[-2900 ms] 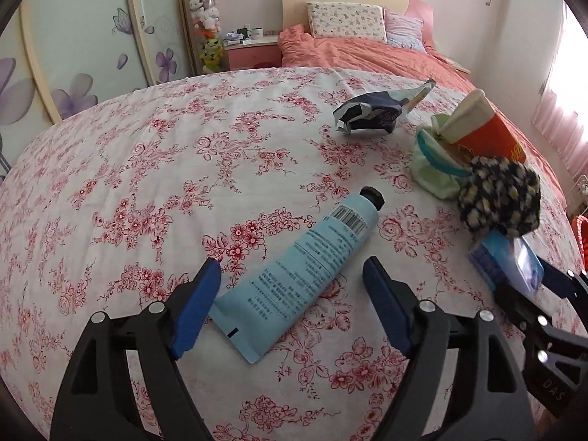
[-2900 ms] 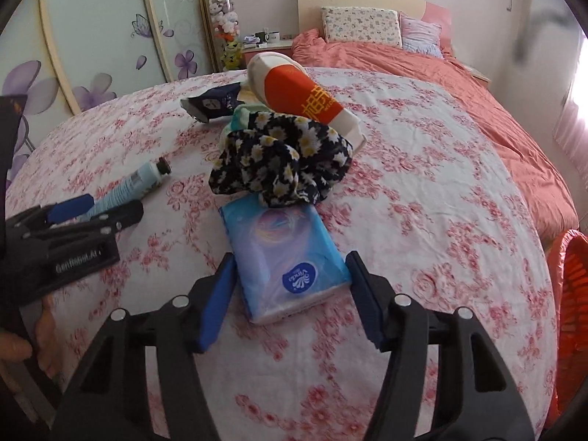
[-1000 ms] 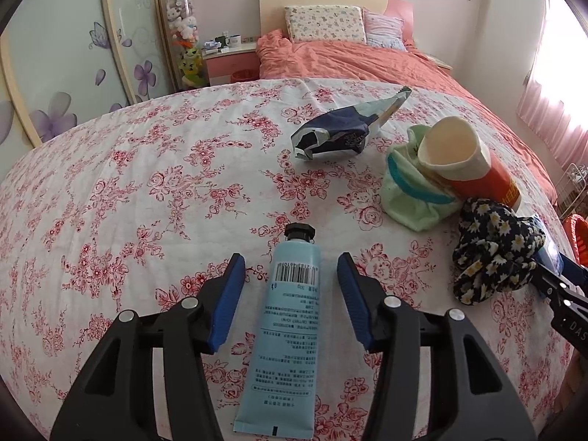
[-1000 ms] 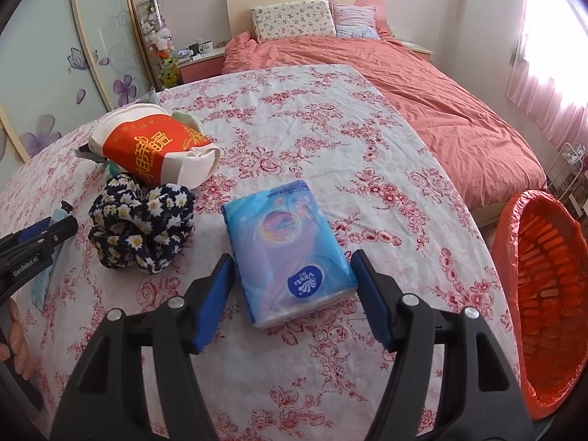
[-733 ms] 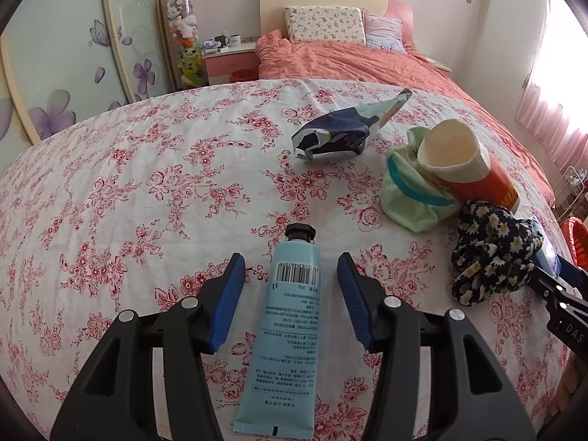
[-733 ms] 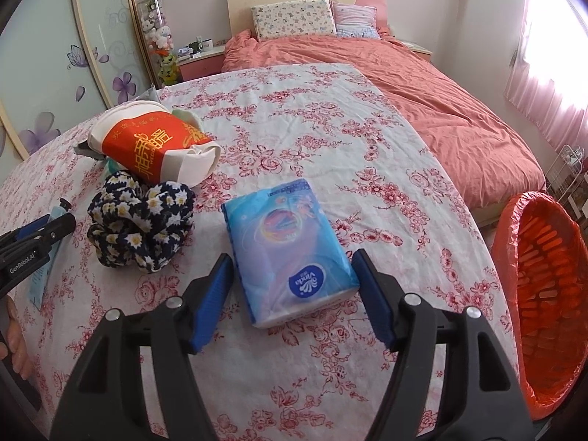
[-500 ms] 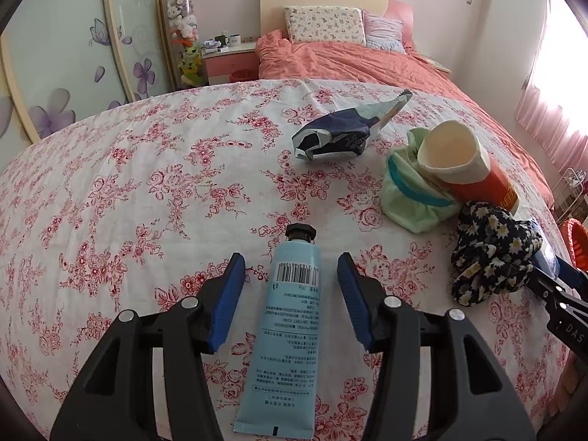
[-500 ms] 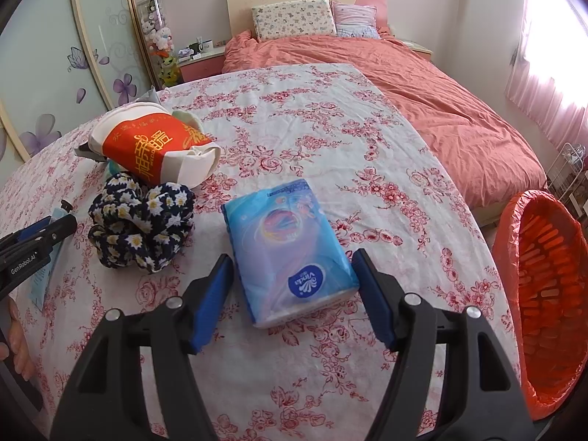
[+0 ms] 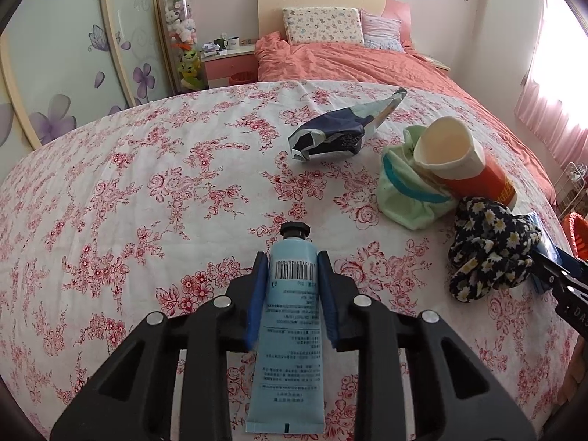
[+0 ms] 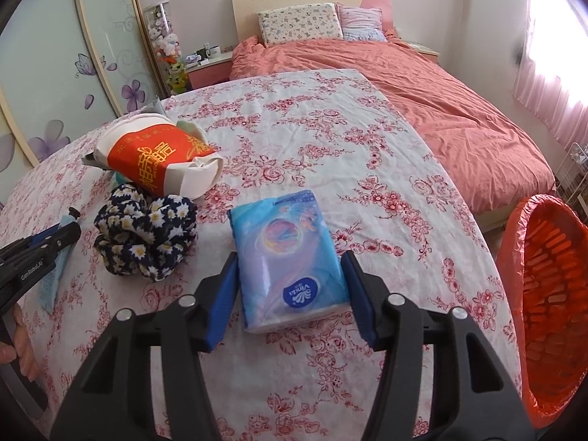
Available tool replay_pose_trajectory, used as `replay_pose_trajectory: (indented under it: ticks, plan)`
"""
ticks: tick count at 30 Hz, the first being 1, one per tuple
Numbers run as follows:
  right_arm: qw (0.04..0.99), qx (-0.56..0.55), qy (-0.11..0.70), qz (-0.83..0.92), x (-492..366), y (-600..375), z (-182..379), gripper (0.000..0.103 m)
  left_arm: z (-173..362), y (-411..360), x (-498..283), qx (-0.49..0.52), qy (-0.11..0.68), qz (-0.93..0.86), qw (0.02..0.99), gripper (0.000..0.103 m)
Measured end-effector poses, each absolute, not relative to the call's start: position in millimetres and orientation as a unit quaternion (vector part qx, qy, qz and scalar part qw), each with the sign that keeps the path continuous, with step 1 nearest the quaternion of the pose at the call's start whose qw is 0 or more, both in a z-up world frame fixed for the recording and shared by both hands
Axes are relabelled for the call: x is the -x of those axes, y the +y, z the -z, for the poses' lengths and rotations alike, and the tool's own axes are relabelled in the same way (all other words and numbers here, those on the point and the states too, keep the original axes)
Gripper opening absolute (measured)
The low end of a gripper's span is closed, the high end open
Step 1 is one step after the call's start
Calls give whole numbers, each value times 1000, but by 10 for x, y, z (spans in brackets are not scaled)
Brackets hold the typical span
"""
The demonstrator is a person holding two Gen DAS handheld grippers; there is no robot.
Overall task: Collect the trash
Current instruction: 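Grasp the light blue tube with the left tool while the right tool holds the tissue pack, then carry the tissue pack and tube over the orange basket and release both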
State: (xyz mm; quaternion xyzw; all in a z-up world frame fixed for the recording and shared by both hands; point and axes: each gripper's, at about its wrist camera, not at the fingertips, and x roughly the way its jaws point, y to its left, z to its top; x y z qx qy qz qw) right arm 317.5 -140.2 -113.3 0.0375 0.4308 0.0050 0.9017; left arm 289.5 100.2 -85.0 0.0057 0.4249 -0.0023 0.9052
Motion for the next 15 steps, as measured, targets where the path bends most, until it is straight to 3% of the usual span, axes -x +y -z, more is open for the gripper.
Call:
replay_pose_trajectory:
  ticks: [15]
  plan:
    - [912,-45,407,-12,-2940,-1468,873,51,639,929,-2728,-5,411,10,912,28]
